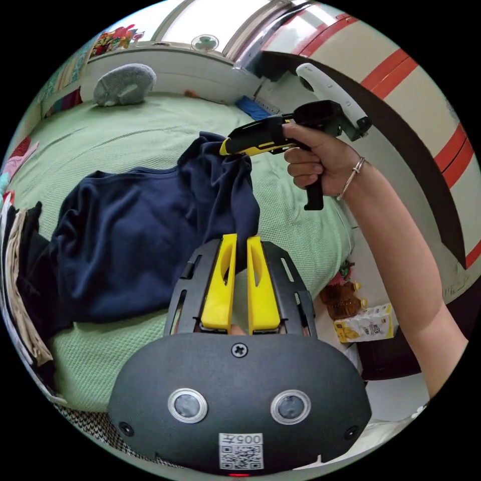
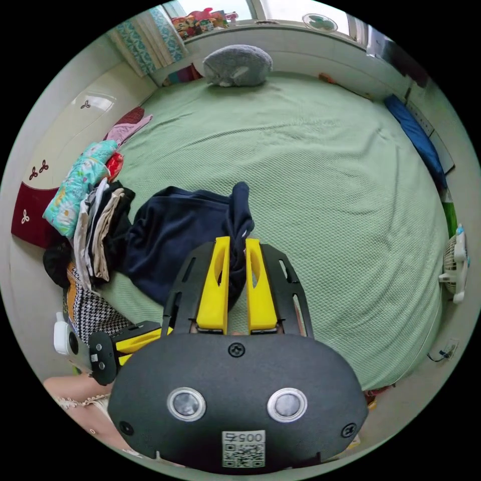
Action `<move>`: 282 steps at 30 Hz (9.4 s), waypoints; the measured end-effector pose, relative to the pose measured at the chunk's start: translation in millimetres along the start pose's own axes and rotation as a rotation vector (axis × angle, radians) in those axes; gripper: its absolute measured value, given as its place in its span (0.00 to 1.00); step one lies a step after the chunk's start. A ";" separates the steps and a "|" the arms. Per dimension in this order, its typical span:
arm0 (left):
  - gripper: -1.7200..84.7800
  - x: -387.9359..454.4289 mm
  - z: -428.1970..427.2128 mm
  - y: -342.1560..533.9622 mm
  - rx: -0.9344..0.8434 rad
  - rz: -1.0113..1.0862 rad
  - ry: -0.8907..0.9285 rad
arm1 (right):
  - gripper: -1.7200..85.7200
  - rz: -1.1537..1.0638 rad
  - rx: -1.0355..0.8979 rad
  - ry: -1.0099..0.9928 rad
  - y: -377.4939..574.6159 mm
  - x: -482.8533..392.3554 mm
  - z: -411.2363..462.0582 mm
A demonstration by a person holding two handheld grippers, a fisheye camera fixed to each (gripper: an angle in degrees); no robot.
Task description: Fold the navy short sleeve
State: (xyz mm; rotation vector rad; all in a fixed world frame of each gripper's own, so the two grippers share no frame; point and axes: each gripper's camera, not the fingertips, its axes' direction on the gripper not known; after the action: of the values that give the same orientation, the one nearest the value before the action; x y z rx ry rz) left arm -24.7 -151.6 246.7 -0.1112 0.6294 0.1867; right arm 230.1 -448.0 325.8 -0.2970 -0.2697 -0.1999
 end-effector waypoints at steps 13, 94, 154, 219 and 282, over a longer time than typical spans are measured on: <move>0.08 -159.6 -74.7 75.8 -0.010 -0.257 -0.195 | 0.04 -0.153 -0.165 0.139 -98.1 -228.6 112.3; 0.04 -79.3 41.4 -75.0 -0.161 0.087 -0.245 | 0.02 0.145 0.102 0.022 399.1 -192.5 -100.8; 0.05 144.1 -12.5 -124.7 -0.023 0.148 -0.584 | 0.05 -0.071 0.261 0.093 538.0 -295.1 -169.5; 0.02 5.9 72.8 -64.8 -0.239 0.027 -0.366 | 0.02 -0.039 0.089 0.273 183.0 -247.6 46.5; 0.09 23.6 125.6 -183.9 -0.116 0.006 -0.345 | 0.01 0.066 0.231 0.165 429.3 -25.9 -59.0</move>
State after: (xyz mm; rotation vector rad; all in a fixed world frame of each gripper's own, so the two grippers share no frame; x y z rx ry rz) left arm 104.1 -308.0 342.2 -0.1841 0.2747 0.2420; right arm 319.2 -60.2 152.0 -0.0598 -0.1178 -0.1259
